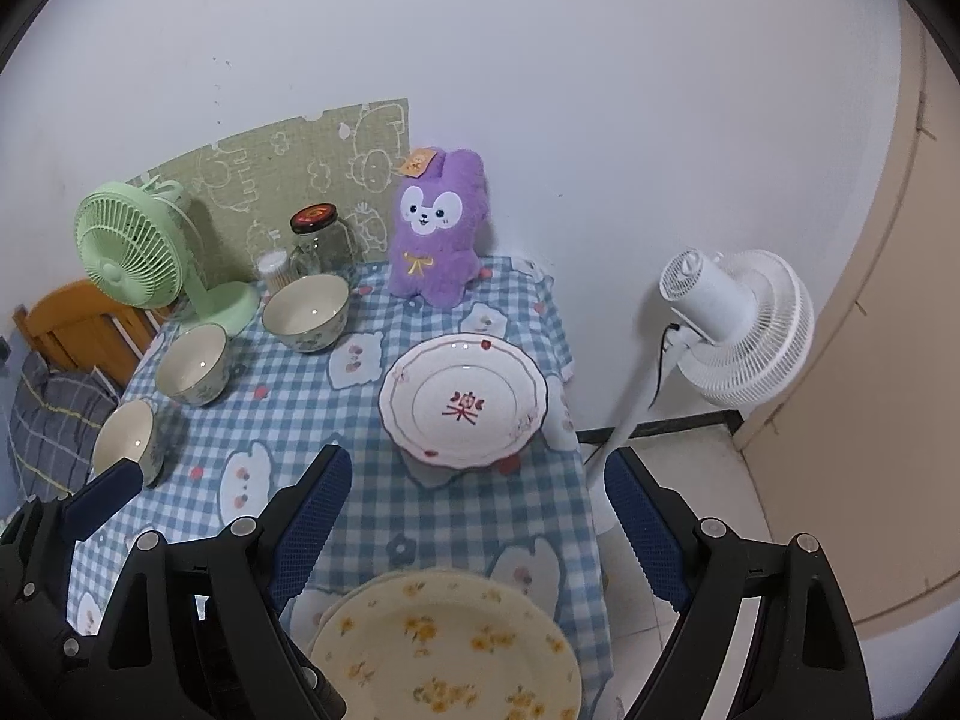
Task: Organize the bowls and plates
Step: 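Move both tools to the red-rimmed white plate and close on its rim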
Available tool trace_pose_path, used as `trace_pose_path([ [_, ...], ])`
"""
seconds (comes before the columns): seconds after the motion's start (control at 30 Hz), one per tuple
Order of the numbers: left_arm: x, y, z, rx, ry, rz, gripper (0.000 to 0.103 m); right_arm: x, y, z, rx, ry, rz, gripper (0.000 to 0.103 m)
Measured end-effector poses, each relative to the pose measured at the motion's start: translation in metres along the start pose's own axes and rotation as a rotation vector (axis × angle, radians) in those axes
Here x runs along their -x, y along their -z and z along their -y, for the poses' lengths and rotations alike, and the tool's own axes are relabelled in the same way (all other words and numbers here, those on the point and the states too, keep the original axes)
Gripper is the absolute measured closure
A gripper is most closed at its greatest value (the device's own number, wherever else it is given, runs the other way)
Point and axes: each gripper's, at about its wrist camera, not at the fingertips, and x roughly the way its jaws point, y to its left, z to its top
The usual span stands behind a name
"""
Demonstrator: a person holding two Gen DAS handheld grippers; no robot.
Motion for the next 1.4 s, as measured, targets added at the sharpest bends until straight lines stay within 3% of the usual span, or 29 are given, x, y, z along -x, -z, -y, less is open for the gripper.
trace_pose_path([
  [0.6,-0.098,-0.044,0.023,0.054,-0.085,-0.038,0.013,-0.107,-0.047,0.025,-0.001,-0.046,-0.037,0.019],
  [1.1,-0.19,-0.046,0.027,0.057,-0.15,-0.137,0.031,-0.202,-0.044,0.039,-0.031,-0.054,-0.136,0.03],
  [1.4,-0.233,-0.045,0.031,0.057,-0.129,-0.201,0.035,-0.242,-0.039,0.051,-0.061,-0.036,-0.178,0.031],
])
